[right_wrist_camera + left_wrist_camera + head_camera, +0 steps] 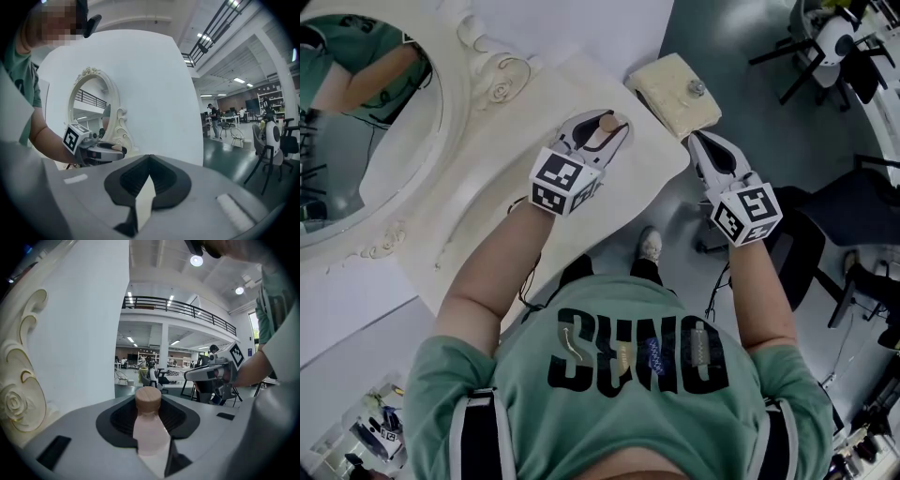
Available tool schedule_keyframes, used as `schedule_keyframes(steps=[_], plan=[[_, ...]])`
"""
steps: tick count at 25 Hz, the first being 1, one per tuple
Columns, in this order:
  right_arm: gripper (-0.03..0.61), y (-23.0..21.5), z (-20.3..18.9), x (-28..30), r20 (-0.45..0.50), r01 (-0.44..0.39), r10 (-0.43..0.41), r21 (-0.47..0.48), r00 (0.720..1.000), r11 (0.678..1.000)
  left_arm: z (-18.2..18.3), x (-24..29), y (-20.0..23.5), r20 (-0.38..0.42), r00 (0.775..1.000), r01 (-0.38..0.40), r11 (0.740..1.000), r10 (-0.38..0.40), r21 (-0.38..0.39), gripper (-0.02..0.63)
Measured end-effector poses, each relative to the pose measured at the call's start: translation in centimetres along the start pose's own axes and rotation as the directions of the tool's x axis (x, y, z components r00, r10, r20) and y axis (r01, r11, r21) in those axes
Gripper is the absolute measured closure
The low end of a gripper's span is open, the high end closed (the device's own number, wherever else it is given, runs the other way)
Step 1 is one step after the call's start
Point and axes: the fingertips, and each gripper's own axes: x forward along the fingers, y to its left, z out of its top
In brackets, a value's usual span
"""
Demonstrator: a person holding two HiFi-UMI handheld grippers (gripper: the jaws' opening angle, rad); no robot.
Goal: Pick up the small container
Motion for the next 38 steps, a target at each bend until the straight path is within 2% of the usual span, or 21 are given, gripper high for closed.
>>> schedule_keyframes(steps=[17,28,33,38], plan=[[0.568,0.7,7.0,-2.3,0.045,0.016,-0.013,-0.055,0.999,0.998,9.4,-2.4,-1.0,0.042,0.999,0.014,1.000,-0.015,0.025,0.477],[0.568,1.7,13.1,-3.6,0.077,0.009,-0.002,-0.093,0.997,0.996,17.3,-4.6,-1.1,0.099,0.995,0.012,0.999,-0.016,0.040,0.477],[0.568,2.3,16.5,-4.5,0.103,-0.001,0.011,-0.092,0.995,0.996,20.6,-5.8,-1.4,0.104,0.994,0.003,0.999,-0.008,0.049,0.477],[0.568,3.3,19.6,-5.0,0.125,-0.004,0.020,-0.132,0.992,0.991,24.2,-7.3,-1.6,0.111,0.994,0.007,0.997,-0.015,0.071,0.477]])
